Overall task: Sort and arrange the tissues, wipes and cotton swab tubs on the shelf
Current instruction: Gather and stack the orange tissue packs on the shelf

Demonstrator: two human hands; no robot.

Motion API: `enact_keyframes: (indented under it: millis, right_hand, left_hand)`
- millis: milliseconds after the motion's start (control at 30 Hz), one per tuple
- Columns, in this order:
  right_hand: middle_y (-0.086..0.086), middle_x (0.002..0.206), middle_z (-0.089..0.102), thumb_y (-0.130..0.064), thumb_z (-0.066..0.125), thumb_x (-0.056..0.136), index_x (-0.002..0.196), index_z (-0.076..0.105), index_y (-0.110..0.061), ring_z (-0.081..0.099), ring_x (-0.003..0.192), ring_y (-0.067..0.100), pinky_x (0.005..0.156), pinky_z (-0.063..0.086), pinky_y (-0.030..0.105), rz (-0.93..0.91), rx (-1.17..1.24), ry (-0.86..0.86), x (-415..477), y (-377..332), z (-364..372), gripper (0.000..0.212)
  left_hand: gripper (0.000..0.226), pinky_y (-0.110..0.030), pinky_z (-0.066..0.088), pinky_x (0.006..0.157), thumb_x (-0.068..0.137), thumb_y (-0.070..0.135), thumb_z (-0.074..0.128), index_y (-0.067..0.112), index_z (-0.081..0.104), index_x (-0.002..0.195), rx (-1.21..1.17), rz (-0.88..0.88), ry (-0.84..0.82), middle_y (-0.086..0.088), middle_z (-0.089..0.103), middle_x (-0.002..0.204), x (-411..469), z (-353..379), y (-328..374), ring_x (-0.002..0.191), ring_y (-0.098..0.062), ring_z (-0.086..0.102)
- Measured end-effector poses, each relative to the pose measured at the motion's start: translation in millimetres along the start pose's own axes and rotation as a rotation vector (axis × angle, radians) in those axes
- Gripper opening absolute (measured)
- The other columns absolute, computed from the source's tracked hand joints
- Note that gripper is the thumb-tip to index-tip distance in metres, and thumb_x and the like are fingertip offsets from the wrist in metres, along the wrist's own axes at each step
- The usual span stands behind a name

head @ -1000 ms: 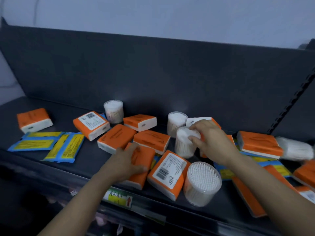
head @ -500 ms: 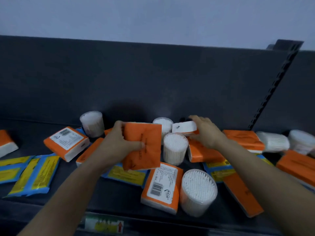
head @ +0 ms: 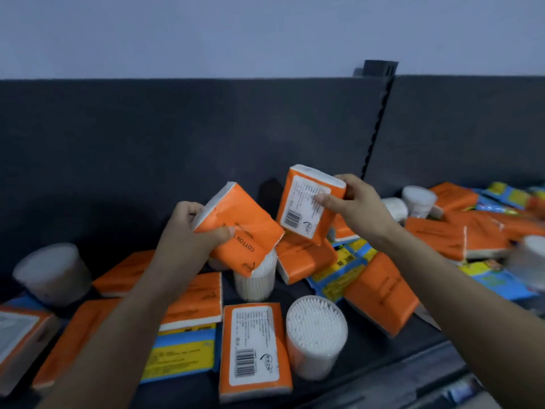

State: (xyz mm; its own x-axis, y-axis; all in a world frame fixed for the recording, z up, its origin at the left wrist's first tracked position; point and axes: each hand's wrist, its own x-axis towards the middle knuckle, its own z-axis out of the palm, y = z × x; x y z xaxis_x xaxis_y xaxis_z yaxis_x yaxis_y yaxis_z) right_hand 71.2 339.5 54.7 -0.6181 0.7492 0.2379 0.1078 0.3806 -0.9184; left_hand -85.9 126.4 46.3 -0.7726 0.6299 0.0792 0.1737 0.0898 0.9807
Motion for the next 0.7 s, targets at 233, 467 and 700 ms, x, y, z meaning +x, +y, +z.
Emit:
enact_keyframes:
  millis: [233, 467, 700]
  right_hand:
    - [0.006, 0.099, 0.040, 0.005, 0.072, 0.070, 0.091, 0.062, -0.029, 0.046, 0.088, 0.010, 0.066, 0.038, 0.003, -0.077, -0.327, -0.013, -27.8, 13.2, -61.7, 0.042]
    - [0.011, 0.086, 0.056, 0.005, 0.070, 0.069, 0.091, 0.067, -0.018, 0.054, 0.065, 0.018, 0.063, 0.049, 0.029, -0.090, -0.350, -0.146, -48.2, 35.8, -123.3, 0.032]
    - [0.001, 0.108, 0.050, -0.012, 0.069, 0.080, 0.084, 0.062, -0.027, 0.054, 0.087, 0.011, 0.069, 0.044, 0.015, -0.032, -0.201, -0.072, -71.3, 60.9, -223.8, 0.017]
  left_hand:
    - [0.034, -0.027, 0.046, 0.063, 0.074, 0.032, 0.075, 0.019, 0.050, 0.093, -0.061, 0.042, -0.002, 0.001, 0.060, 0.085, 10.2, 51.5, 6.1, 0.077, -0.015, 0.059]
    - [0.031, -0.021, 0.047, 0.064, 0.080, 0.027, 0.070, 0.014, 0.048, 0.099, -0.161, 0.066, 0.003, -0.003, 0.061, 0.092, -6.1, 114.4, 23.0, 0.082, -0.016, 0.061]
    - [0.030, -0.030, 0.050, 0.062, 0.084, 0.010, 0.063, 0.023, 0.048, 0.106, -0.146, 0.099, -0.050, -0.001, 0.062, 0.094, -47.1, 213.7, 49.8, 0.079, -0.015, 0.063]
